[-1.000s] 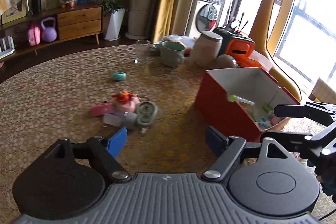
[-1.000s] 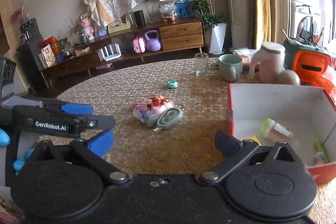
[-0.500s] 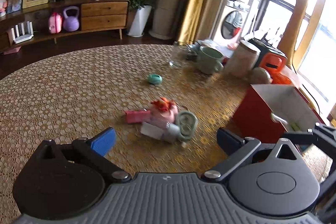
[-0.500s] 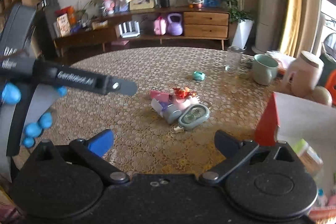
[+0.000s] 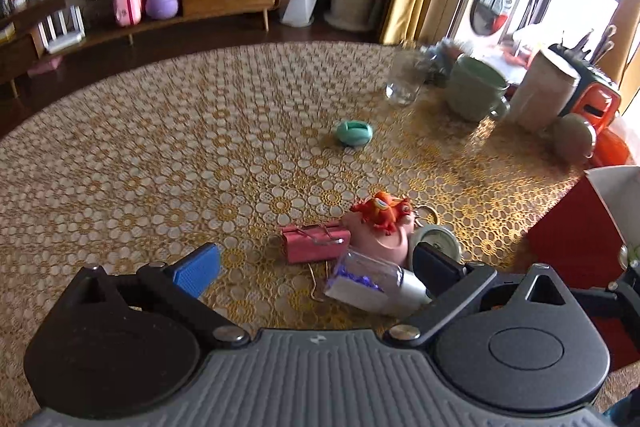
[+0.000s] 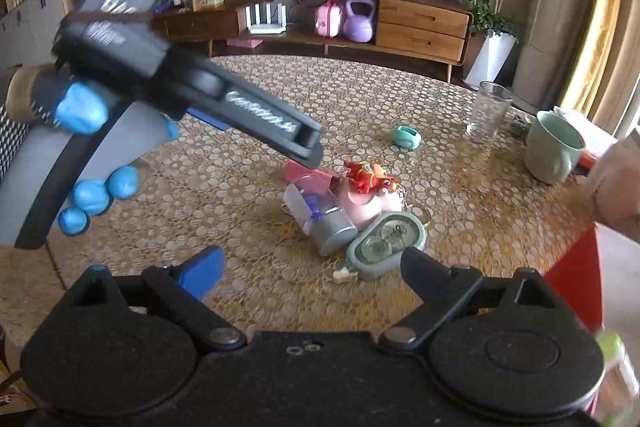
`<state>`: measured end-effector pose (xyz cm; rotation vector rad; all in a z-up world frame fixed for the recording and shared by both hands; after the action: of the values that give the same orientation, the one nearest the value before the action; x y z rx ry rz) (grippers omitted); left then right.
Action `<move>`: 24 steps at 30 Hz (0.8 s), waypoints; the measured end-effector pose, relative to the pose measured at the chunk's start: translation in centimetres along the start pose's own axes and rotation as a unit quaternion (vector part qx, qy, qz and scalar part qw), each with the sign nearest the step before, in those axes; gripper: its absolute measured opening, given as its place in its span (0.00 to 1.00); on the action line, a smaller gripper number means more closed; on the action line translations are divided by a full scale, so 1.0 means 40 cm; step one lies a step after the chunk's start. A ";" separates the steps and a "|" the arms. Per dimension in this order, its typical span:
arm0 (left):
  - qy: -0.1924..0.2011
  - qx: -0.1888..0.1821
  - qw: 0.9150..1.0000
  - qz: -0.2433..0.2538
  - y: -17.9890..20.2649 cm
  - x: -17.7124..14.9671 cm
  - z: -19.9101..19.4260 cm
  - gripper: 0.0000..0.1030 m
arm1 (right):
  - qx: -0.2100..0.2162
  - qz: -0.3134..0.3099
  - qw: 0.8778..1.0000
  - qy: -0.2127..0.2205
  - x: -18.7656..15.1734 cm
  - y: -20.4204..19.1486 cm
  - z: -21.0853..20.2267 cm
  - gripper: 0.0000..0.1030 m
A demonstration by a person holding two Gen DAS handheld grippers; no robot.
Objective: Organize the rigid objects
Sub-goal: 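Close the left tool on the pink binder clip while the right tool grasps the purple-bead bottle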
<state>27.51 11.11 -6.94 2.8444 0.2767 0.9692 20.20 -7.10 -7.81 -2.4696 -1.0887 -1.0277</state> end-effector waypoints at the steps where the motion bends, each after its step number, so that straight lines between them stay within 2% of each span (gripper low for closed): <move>1: -0.009 0.004 1.000 -0.002 -0.001 0.009 0.018 1.00 | -0.001 -0.002 1.000 -0.002 0.004 0.004 0.014 0.91; 7: -0.034 0.022 0.999 0.000 0.006 0.037 0.087 1.00 | -0.002 -0.009 1.000 -0.016 0.021 0.022 0.080 0.84; 13: -0.059 0.028 0.997 -0.028 -0.005 0.044 0.142 1.00 | -0.001 -0.024 0.999 -0.030 0.028 0.022 0.127 0.75; 24: -0.059 0.044 0.996 -0.049 -0.016 0.049 0.177 0.99 | -0.014 -0.073 0.997 -0.036 0.034 -0.017 0.172 0.67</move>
<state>33.32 11.74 -11.46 2.9217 0.4524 0.7854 23.81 -2.58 -11.83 -2.4981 -1.3016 -1.0078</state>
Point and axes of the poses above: each gripper's, at about its wrist camera, not at the fingertips, and z roughly the way its jaws point, y to its right, x to its top, the point moved 1 cm from there along z, roughly the way its jaws point, and after that the axes turned 4 degrees about -z, right-handed, at the moved point
